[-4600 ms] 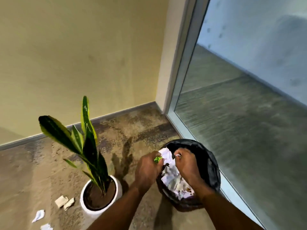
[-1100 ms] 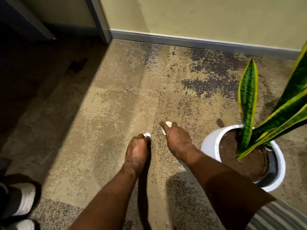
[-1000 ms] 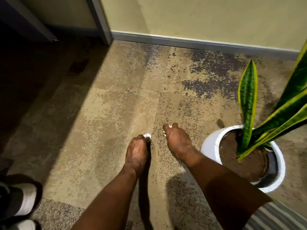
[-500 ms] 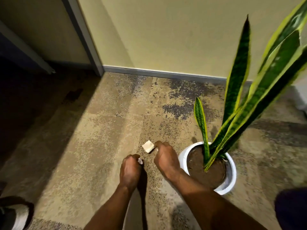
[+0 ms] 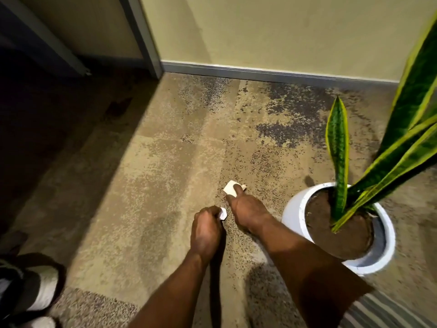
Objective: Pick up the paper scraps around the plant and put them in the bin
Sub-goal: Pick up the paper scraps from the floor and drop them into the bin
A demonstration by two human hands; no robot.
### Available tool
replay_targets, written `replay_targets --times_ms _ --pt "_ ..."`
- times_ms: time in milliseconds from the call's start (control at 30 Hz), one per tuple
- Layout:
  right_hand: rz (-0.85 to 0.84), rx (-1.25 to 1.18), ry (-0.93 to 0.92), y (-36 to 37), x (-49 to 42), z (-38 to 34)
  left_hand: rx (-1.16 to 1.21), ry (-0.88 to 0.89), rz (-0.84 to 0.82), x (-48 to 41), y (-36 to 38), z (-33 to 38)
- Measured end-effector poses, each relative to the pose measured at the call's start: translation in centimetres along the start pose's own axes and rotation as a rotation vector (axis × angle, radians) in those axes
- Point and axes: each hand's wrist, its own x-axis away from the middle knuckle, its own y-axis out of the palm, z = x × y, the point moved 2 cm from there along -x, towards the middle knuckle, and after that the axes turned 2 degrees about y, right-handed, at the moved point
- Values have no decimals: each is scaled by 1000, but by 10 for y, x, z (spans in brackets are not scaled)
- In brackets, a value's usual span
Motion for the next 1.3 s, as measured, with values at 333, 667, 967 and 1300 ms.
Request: replay_targets --times_ms 333,667,967,1300 --pt "111 -110 14 0 -3 18 -22 -4 2 2 4 3" --pt "131 -231 96 -9 -4 24 -62 -11 0 -1 6 -3" --pt "302 -294 86 -37 26 18 17 -27 55 4 -9 27" --pt "461 -592 226 -126 92 18 96 99 124 25 -52 137"
